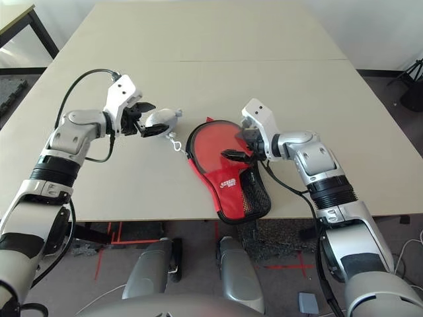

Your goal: Store the ping-pong paddle in its case and zip it.

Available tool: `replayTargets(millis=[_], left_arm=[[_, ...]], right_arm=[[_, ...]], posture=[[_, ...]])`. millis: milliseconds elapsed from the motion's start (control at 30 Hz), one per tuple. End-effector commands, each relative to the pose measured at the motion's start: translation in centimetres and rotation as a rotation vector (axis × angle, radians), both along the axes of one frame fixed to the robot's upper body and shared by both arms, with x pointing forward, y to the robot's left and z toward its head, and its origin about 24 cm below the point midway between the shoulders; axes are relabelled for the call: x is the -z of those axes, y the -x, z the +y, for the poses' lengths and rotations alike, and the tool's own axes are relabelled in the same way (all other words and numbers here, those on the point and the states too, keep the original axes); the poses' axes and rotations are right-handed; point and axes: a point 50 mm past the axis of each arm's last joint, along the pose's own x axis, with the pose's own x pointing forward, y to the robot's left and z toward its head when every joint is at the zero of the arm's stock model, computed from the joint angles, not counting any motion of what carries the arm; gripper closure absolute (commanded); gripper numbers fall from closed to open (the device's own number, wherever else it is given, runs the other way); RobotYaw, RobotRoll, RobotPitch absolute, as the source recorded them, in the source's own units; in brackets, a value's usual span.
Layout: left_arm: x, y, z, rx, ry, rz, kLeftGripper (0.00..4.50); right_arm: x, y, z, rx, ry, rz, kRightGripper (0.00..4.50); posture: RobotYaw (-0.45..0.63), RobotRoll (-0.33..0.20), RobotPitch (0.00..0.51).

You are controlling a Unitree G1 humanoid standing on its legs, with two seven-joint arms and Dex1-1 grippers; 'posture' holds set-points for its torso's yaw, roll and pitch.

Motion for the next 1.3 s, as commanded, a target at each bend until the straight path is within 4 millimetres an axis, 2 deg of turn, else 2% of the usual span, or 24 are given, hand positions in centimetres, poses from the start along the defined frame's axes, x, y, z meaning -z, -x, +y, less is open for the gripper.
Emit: replayTargets(millis=[33,267,333,400,633,833,1133,1300], left_arm=[[0.7,-0.6,-0.2,-0.017,-0.086,-0.013,0.75],[0.5,-1.9,-0.4,-0.064,-0.21,-0.105,3.38],[0.2,-2.4,-0.9,-0.066,-0.242,-0.143,3.97],[-0.6,-2.8,-1.8,-0.054,-0.27,-0.209,4.27],[-2.5,-3.8,-4.3,-0.035,-0.358,-0.359,4.28],[-4.4,-4.4,-7.7,-0.022,-0.437,-0.534,4.28],[-5.1,-4.3,-11.4,-0.028,-0.45,-0.635,4.28],[-5.1,-4.1,-12.5,-0.021,-0.496,-0.703,4.28]], right_arm=[[1.2,0.3,-0.1,0.01,0.013,0.067,0.0],[1.6,0.7,-0.4,0.008,0.02,0.084,0.0],[1.9,1.0,-0.5,0.007,0.024,0.094,0.0],[2.2,1.2,-0.5,0.008,0.026,0.1,0.0],[2.5,1.5,-0.2,0.012,0.016,0.112,0.0],[2.9,1.8,0.0,0.009,0.006,0.124,0.0],[3.3,2.6,0.2,0.01,-0.003,0.145,0.0],[3.3,3.2,0.4,0.007,-0.007,0.152,0.0]], posture=[[0.06,0.0,0.154],[0.05,0.0,0.157],[0.05,0.0,0.156],[0.05,0.0,0.156],[0.05,0.0,0.154],[0.04,0.0,0.155],[-0.01,0.0,0.163],[-0.03,0.0,0.168]])
